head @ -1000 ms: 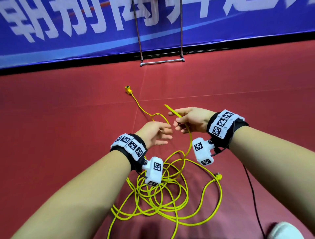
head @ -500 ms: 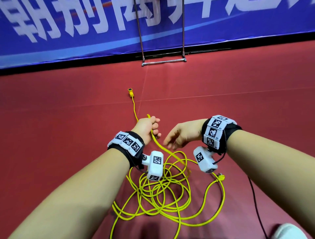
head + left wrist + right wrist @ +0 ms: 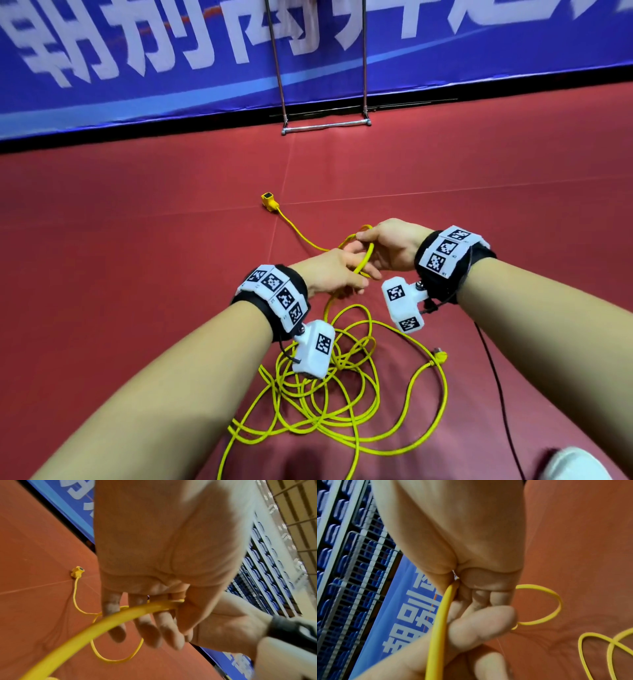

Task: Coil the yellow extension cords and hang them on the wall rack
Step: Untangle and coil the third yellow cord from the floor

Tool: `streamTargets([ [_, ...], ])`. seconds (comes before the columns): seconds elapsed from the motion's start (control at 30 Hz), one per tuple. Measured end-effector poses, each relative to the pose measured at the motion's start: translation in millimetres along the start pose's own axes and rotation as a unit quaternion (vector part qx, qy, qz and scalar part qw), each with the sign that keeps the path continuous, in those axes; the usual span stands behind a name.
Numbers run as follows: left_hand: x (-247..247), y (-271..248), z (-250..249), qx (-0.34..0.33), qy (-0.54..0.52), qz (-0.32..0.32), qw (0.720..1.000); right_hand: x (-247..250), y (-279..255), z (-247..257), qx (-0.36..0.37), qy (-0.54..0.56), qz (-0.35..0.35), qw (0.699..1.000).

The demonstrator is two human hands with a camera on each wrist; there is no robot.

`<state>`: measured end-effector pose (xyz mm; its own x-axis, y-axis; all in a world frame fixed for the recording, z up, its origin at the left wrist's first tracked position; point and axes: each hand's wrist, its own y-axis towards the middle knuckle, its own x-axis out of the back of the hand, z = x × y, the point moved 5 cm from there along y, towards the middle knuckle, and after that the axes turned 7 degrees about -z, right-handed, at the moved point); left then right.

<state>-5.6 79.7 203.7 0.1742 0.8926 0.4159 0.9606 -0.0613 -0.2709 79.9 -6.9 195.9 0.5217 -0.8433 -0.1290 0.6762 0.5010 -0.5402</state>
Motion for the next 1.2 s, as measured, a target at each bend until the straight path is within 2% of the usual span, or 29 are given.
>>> streamTargets([
  [0.1, 3.4, -5.6, 12.6, 0.077, -0.027, 0.03, 0.996, -5.0, -4.9, 5.3, 0.048, -0.018, 0.012, 0.999],
  [0.13, 6.9, -6.2, 19.1, 0.107, -0.034, 0.017, 0.994, -7.3, -7.3, 6.9, 0.065, -0.032, 0.024, 0.997],
  [0.2, 21.9, -5.8, 35.3, 0.167, -0.072, -0.062, 0.981, -11.4, -11.5, 9.2, 0.095, -0.079, 0.054, 0.991],
  [0.3, 49.6, -3.5, 60.2, 0.214, -0.248, -0.196, 0.925, -20.7, -17.7, 9.0, 0.12, -0.157, 0.107, 0.974],
  [0.37, 63.7, -0.7, 67.3, 0.189, -0.369, -0.248, 0.876, -29.8, -20.3, 5.3, 0.129, -0.201, 0.138, 0.961],
  [0.43, 77.7, 2.7, 69.5, 0.152, -0.428, -0.292, 0.842, -40.9, -20.3, -2.3, 0.132, -0.248, 0.17, 0.945],
  [0.5, 84.3, 5.2, 72.1, 0.154, -0.438, -0.31, 0.83, -51.6, -21.3, -13.7, 0.131, -0.327, 0.214, 0.911],
  [0.6, 84.2, 2.2, 78.6, 0.198, -0.412, -0.329, 0.827, -62.9, -22.6, -32.3, 0.119, -0.469, 0.275, 0.831],
  [0.67, 81.8, -1.0, 80.3, 0.213, -0.392, -0.325, 0.834, -64.2, -20.8, -40.9, 0.116, -0.546, 0.281, 0.78],
  [0.73, 78.1, -2.8, 78.2, 0.213, -0.382, -0.299, 0.848, -57.4, -16.5, -44.2, 0.097, -0.584, 0.269, 0.759],
  [0.77, 77.3, -4.3, 75.0, 0.206, -0.364, -0.289, 0.861, -50.4, -12.6, -41.8, 0.087, -0.586, 0.243, 0.768],
  [0.83, 76.4, -4.7, 67.1, 0.175, -0.304, -0.273, 0.896, -33.3, -6.9, -28.1, 0.086, -0.541, 0.14, 0.825],
  [0.93, 68.0, -3.5, 51.7, 0.113, -0.229, -0.231, 0.939, -10.4, -3.7, -0.5, 0.143, -0.362, -0.026, 0.921],
  [1.0, 59.8, -2.1, 42.9, 0.082, -0.189, -0.201, 0.958, -4.3, -2.7, 4.4, 0.125, -0.217, -0.064, 0.966],
  [1.1, 41.8, 2.1, 30.8, 0.035, -0.151, -0.146, 0.977, -9.7, -0.7, 2.7, 0.082, -0.091, -0.05, 0.991],
  [1.2, 25.5, 6.5, 18.9, -0.002, -0.103, -0.121, 0.987, -11.5, -0.6, 6.5, 0.109, -0.075, -0.085, 0.988],
])
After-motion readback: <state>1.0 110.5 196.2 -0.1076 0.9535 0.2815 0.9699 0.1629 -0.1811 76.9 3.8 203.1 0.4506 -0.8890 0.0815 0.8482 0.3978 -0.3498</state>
